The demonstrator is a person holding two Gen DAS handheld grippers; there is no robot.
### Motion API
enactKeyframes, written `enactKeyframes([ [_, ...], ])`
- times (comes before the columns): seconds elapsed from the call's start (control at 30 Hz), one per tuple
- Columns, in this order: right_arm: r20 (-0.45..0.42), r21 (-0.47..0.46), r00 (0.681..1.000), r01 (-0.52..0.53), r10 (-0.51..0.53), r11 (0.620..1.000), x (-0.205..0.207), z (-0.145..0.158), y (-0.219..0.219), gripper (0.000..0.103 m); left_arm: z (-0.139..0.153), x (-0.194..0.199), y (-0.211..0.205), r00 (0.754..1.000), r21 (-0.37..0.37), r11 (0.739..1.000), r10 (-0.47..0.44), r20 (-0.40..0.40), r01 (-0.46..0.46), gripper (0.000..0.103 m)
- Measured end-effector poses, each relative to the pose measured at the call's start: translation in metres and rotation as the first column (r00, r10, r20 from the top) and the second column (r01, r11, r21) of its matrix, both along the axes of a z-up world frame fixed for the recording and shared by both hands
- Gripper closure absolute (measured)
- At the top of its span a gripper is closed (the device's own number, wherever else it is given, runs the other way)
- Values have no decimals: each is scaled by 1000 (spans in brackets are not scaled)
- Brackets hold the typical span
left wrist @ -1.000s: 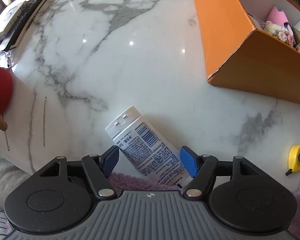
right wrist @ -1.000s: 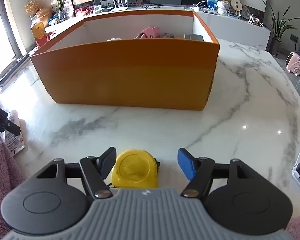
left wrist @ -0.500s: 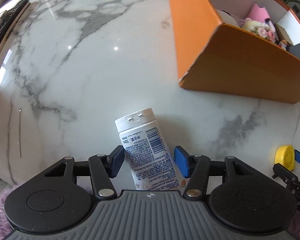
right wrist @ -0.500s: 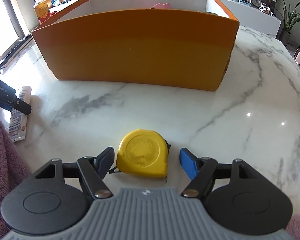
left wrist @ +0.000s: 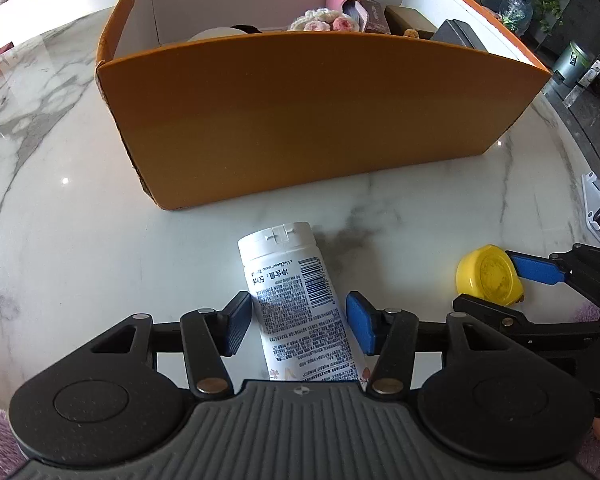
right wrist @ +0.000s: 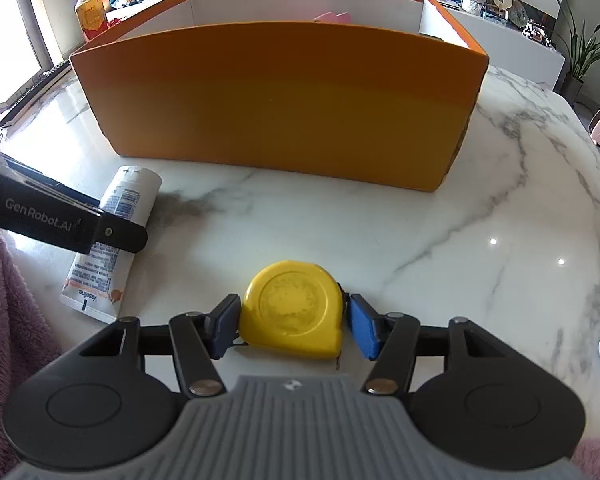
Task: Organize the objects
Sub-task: 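Carry the lotion tube and tape measure over the orange box with both grippers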
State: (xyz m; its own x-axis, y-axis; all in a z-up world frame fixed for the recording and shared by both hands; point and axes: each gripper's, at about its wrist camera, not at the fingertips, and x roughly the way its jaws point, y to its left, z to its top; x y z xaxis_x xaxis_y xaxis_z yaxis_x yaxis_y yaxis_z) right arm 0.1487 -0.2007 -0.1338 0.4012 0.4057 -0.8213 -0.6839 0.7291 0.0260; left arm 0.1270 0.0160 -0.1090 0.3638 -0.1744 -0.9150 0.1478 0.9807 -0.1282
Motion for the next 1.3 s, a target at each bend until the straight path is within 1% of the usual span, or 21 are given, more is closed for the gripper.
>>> enactKeyframes([
  [0.03, -3, 3, 1000, 2, -2, 1000, 0, 0, -1, 42, 0, -2, 1, 1000, -1, 1000, 9, -1, -9, 36],
  [0.1, -9, 7, 1000, 7, -7, 1000, 1, 0, -1, 40, 0, -6, 2, 1000, -4, 1000, 31, 3, -31, 32],
  [0.17, -16, 12, 1000, 12, -12, 1000, 1, 0, -1, 39, -2, -9, 4, 998, -13, 998, 63, -1, -63, 31],
  [0.2, -18, 15, 1000, 13, -13, 1000, 1, 0, -2, 39, -4, -10, 4, 998, -20, 997, 70, 5, -70, 29],
  [0.33, -20, 12, 1000, 12, -12, 1000, 1, 0, -2, 36, -4, -13, 1, 996, 8, 997, 80, 32, -80, 28],
  [0.4, -21, 10, 1000, 16, -16, 1000, 1, 1, -2, 35, -6, -13, -4, 996, 46, 996, 68, 50, -70, 31],
  [0.43, -23, 12, 1000, 19, -19, 1000, 1, 1, -3, 35, -6, -13, -7, 997, 63, 996, 56, 62, -60, 37],
  [0.5, -25, 19, 999, 26, -26, 999, 3, 1, -4, 36, -6, -15, -12, 996, 89, 995, 38, 81, -45, 44],
  [0.53, -26, 20, 999, 29, -29, 999, 3, 1, -5, 36, -6, -15, -12, 996, 91, 995, 37, 86, -45, 45],
  [0.57, -26, 21, 999, 29, -29, 999, 3, 1, -4, 36, -6, -16, -10, 995, 87, 995, 39, 88, -47, 45],
  [0.67, -19, 25, 1000, 14, -13, 1000, 0, 1, -4, 45, -6, -15, -5, 994, 66, 996, 52, 94, -58, 46],
  [0.77, -11, 20, 1000, 9, -9, 1000, -2, 2, -3, 45, -6, -14, -2, 993, 49, 997, 59, 98, -64, 47],
  [0.87, -11, 25, 1000, 14, -14, 1000, -3, 2, -4, 45, -1, -15, 0, 991, 35, 998, 54, 125, -59, 48],
  [1.03, 7, 45, 1000, 11, -12, 999, -4, 7, -6, 45, 18, -23, 4, 988, -10, 998, 60, 144, -59, 50],
  [1.27, 24, 54, 1000, 4, -5, 999, -6, 10, -5, 45, 36, -29, 11, 988, -46, 998, 58, 143, -52, 51],
  [1.3, 27, 58, 1000, 4, -5, 998, -6, 11, -5, 45, 30, -22, -6, 987, -52, 997, 57, 148, -50, 51],
])
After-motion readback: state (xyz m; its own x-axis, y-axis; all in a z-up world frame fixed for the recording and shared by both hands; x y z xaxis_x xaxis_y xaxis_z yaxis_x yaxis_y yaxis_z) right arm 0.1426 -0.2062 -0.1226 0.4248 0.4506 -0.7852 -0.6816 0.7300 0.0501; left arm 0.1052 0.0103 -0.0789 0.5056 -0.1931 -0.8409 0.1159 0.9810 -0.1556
